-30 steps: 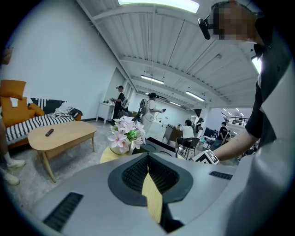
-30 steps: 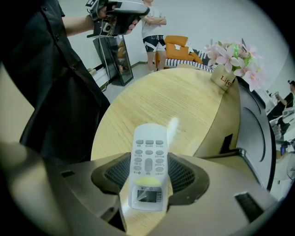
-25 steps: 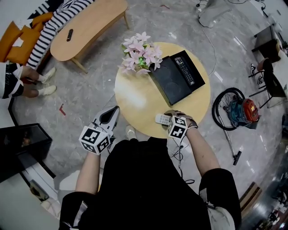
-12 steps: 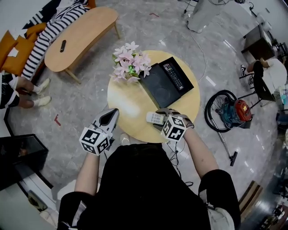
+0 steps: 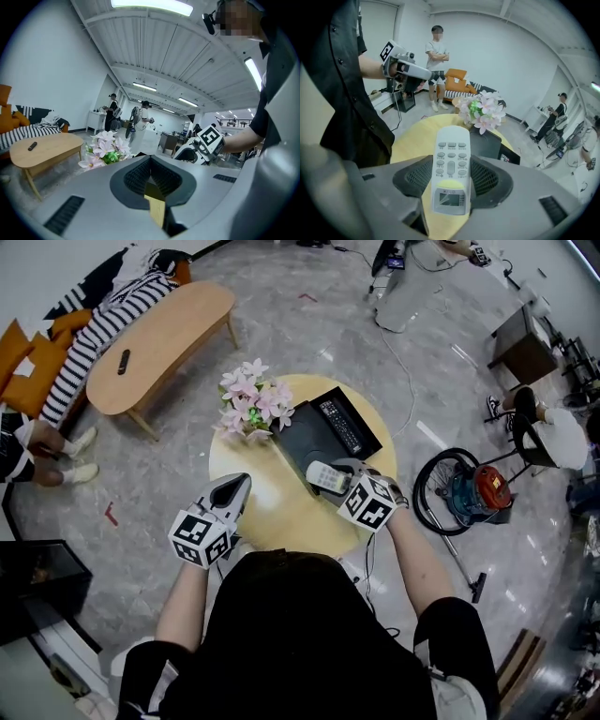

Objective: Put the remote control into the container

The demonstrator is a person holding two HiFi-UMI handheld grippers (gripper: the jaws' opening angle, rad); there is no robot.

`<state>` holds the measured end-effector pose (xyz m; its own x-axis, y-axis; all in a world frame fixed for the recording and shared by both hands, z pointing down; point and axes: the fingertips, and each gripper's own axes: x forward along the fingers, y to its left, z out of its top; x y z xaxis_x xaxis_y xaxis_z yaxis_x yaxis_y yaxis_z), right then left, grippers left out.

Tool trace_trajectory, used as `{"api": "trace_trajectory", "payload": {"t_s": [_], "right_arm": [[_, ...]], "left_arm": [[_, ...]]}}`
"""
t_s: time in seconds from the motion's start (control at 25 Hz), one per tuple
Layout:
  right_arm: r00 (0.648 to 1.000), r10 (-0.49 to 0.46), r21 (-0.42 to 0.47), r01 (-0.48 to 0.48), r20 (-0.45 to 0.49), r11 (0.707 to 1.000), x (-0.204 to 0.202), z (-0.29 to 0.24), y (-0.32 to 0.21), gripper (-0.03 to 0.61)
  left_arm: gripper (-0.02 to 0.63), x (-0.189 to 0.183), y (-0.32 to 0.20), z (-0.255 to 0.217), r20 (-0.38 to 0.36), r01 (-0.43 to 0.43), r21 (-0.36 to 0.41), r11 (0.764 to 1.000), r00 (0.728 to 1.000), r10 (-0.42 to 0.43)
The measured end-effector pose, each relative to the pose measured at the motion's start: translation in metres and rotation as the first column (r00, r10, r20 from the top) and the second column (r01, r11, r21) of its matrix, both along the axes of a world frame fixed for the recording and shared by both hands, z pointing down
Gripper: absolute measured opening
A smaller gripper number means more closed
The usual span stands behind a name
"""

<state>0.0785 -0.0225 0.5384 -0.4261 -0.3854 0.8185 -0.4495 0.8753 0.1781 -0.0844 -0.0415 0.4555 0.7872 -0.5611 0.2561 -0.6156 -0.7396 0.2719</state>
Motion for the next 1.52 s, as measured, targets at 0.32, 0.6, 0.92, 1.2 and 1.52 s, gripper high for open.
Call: {"api": "trace_trajectory", "payload": {"t_s": [0.32,0.6,0.92,1.2,1.52], "right_arm": [[0.967,0.24,0.067,-0.246,0.081,0.967,0.067,-0.016,-0.073,0.259],[0.881,0.45,0.0,-0.455,0.144,0.891,0.111,0.004,-0.132,0.259],[0.867,0.489,-0.082,-0.482,0.1,0.872,0.119,0.051,-0.163,0.259],[0.859,0.509,-0.16,-0.496,0.054,0.853,0.118,0.085,-0.179,0.259],[0.849,0.529,-0.205,-0.518,0.002,0.831,0.119,0.106,-0.188,0.261]], "left_arm": [[0.006,0.029,-0.016,0.0,0.008,0.012,-0.009,1.0,1.0,-0.012],[0.006,0.039,-0.026,0.004,0.014,0.053,-0.035,0.998,0.999,-0.052],[0.006,0.048,-0.035,0.024,0.039,0.088,-0.094,0.992,0.996,-0.085],[0.006,0.041,-0.039,0.042,0.07,0.157,-0.143,0.977,0.987,-0.148],[0.006,0.039,-0.038,0.055,0.094,0.191,-0.18,0.965,0.98,-0.176]]}}
